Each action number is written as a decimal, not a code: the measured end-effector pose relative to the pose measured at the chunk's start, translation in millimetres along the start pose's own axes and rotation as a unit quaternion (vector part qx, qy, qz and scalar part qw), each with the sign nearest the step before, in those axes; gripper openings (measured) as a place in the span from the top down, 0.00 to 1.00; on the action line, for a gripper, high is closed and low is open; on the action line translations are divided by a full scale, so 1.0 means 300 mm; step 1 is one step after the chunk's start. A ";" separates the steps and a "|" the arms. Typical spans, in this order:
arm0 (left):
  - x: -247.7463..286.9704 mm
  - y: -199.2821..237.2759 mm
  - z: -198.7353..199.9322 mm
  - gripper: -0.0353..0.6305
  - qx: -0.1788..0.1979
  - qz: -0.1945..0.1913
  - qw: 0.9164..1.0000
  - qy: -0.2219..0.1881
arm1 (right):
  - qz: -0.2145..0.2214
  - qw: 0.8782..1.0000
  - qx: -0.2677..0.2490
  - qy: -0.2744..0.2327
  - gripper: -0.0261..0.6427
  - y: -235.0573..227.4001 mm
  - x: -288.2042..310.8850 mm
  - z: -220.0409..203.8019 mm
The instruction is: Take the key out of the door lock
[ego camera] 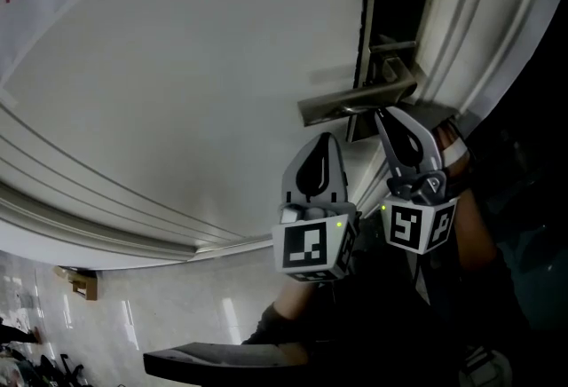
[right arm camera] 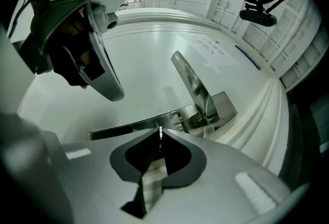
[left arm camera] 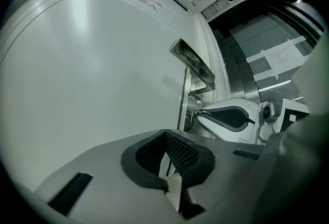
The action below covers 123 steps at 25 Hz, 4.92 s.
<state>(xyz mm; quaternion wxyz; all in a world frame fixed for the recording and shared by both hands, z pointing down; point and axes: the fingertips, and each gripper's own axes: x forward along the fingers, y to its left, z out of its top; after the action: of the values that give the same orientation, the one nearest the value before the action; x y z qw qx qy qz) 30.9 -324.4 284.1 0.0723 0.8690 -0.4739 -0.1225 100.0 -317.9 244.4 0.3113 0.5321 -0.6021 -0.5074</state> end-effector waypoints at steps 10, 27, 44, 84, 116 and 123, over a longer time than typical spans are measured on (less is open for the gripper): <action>0.002 -0.003 0.004 0.95 0.000 -0.001 1.000 -0.005 | 0.020 1.000 -0.016 0.006 0.94 0.003 -0.001 0.001; 0.017 -0.001 -0.037 0.95 -0.008 -0.003 1.000 0.028 | 0.052 0.988 -0.139 0.030 0.94 0.018 -0.001 -0.001; 0.007 -0.013 -0.048 0.95 0.004 -0.018 0.999 0.031 | 0.073 0.976 -0.202 0.041 0.94 0.024 -0.010 -0.004; 0.004 0.004 -0.057 0.95 0.006 -0.023 0.999 0.040 | 0.081 0.969 -0.226 0.055 0.94 0.025 -0.013 -0.011; -0.009 -0.022 -0.031 0.95 0.001 -0.036 0.999 0.030 | 0.087 0.972 -0.205 0.076 0.94 0.023 -0.040 -0.004; -0.021 -0.030 -0.030 0.95 -0.002 -0.035 0.999 0.030 | 0.085 0.972 -0.205 0.078 0.94 0.022 -0.040 -0.003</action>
<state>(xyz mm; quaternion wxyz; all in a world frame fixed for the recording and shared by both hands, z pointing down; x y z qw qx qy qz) 37.5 -314.1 291.5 0.0836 0.8880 -0.4410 -0.1001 101.7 -307.1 253.0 0.5015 0.4415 -0.5022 -0.5490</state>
